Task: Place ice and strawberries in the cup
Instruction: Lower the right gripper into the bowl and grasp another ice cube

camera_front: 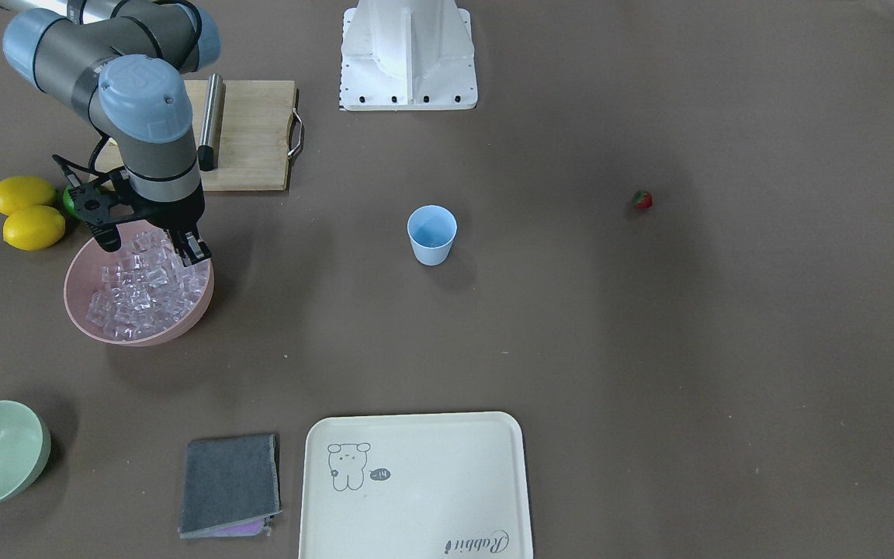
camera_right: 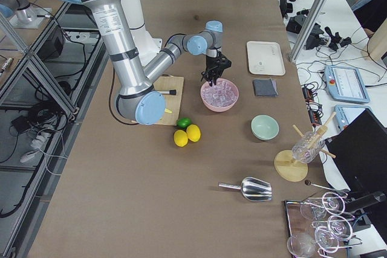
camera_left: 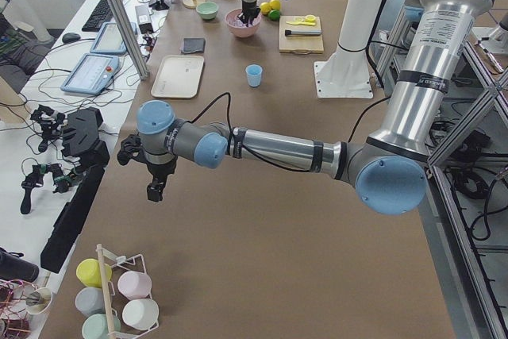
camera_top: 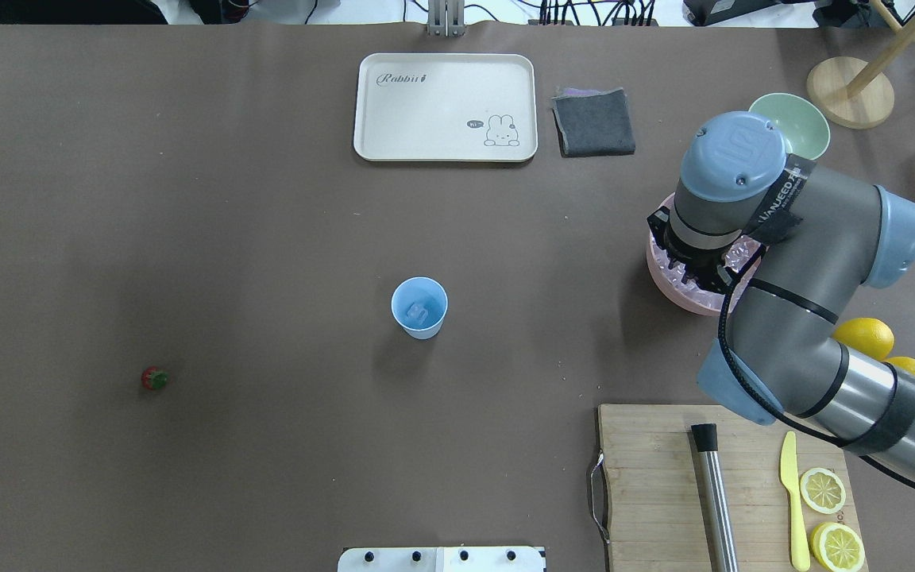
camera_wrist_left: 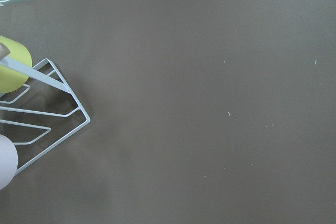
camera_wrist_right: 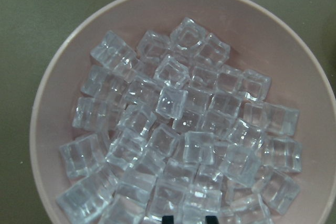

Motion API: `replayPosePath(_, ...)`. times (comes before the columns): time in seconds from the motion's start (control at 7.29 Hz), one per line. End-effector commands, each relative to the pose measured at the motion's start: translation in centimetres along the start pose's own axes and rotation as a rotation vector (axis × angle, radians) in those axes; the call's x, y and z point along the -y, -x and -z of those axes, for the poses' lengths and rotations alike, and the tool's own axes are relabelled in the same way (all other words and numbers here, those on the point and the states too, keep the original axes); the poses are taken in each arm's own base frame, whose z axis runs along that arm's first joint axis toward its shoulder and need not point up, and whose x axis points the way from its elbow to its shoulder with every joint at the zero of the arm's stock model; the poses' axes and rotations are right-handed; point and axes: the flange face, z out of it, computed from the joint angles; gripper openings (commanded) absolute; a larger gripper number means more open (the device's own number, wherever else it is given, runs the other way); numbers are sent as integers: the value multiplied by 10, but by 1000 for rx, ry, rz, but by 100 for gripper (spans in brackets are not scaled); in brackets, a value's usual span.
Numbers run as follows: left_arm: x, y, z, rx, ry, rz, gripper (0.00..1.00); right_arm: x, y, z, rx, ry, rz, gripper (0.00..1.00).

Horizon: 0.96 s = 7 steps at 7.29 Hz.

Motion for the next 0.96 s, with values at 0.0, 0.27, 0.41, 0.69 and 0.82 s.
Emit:
replayPosePath(0.0, 1, 0, 0, 0, 0, 1, 98, 9, 1, 6, 10, 1, 4, 0)
replayPosePath(0.27, 1, 0, 0, 0, 0, 1, 98, 13, 3, 21, 36, 10, 9, 0)
replayPosePath(0.41, 2, -1, 1, 0, -1, 0, 98, 25, 2, 41, 71, 16, 13, 0)
replayPosePath(0.69, 2, 0, 0, 0, 1, 4, 98, 36, 14, 89, 138, 16, 69, 0)
replayPosePath(0.82, 1, 2, -2, 1, 4, 7, 98, 26, 27, 107, 177, 21, 134, 0)
